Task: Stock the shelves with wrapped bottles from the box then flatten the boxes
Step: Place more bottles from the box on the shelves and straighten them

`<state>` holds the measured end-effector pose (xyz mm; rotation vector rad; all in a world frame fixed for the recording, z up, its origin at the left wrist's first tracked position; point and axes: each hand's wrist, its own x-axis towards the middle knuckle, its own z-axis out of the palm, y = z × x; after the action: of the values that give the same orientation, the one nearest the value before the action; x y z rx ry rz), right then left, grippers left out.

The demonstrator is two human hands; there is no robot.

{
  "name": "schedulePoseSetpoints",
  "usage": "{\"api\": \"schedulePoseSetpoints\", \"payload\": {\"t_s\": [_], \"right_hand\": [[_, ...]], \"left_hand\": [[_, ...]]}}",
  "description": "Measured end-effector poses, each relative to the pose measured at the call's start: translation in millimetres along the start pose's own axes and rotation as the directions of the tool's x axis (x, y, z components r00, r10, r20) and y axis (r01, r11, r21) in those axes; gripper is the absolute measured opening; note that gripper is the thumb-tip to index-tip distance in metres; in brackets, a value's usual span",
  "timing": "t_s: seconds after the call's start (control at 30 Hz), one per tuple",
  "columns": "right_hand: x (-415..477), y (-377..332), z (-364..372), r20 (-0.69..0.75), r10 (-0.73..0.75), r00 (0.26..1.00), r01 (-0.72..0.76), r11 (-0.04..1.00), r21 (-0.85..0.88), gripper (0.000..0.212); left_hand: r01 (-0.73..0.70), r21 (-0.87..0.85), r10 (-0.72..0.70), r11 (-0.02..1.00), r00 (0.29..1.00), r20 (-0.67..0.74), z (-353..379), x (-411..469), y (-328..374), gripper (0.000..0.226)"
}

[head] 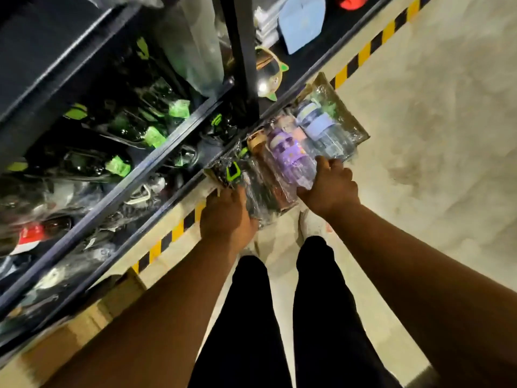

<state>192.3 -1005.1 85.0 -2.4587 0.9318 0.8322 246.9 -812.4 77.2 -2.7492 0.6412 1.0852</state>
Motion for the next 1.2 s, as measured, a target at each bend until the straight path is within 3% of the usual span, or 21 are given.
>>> {"api": "schedulePoseSetpoints", "payload": {"t_s": [0.2,0.33,0.57,0.67,0.73,0.8,0.87,0.93,0.97,1.07,1.17,1.2], "right_hand": [[117,18,67,0.080,-0.027,0.996,0.024,0.999,0.032,0.105],[155,17,105,0.149,0.024,0.988,-0.040,0.994,0.106,0.113],[163,23,109,0.053,0.050,0.997,-0.062,0.965,0.256,0.103],[155,34,104,0.119,0.024,0.993,-0.081,0.860,0.503,0.089],[144,41,96,0.187,-0.007,0.982,-0.131,0.687,0.715,0.071],[136,49,95,0.238,-0.082,0.968,-0.150,0.571,0.807,0.061],[126,52,90,0.284,-0.180,0.942,-0.159,0.505,0.848,0.074],[119,53,86,0.284,-0.219,0.934,-0.153,0.472,0.868,0.100],[115,55,85,0.278,-0.257,0.926,-0.144,0.440,0.886,0.103],[107,61,79,0.278,-0.344,0.897,-0.108,0.438,0.892,0.090],[106,70,67,0.294,-0.412,0.862,-0.076,0.468,0.880,0.040],[108,73,61,0.285,-0.410,0.867,-0.052,0.493,0.868,0.032]], "left_hand": [[0.181,-0.153,-0.176,0.971,0.983,0.044,83,54,5,0.077],[0.262,-0.289,-0.263,0.921,0.964,0.035,110,71,13,0.076],[0.217,-0.626,-0.313,0.749,0.948,-0.047,115,75,23,0.063],[0.161,-0.712,-0.325,0.684,0.941,-0.099,98,80,31,0.048],[0.152,-0.814,-0.291,0.561,0.957,-0.022,84,89,40,0.041],[0.162,-0.934,-0.230,0.318,0.969,0.090,69,101,51,0.052],[0.198,-0.967,-0.214,0.162,0.964,0.161,58,112,62,0.072],[0.215,-0.972,-0.182,0.099,0.964,0.195,46,120,72,0.075],[0.206,-0.975,-0.151,0.082,0.970,0.192,41,124,78,0.077],[0.178,-0.979,-0.129,0.095,0.978,0.166,32,138,89,0.112],[0.102,-0.993,-0.156,0.063,0.984,0.091,41,153,92,0.105],[0.094,-0.992,-0.178,0.081,0.981,0.079,40,155,94,0.101]]}}
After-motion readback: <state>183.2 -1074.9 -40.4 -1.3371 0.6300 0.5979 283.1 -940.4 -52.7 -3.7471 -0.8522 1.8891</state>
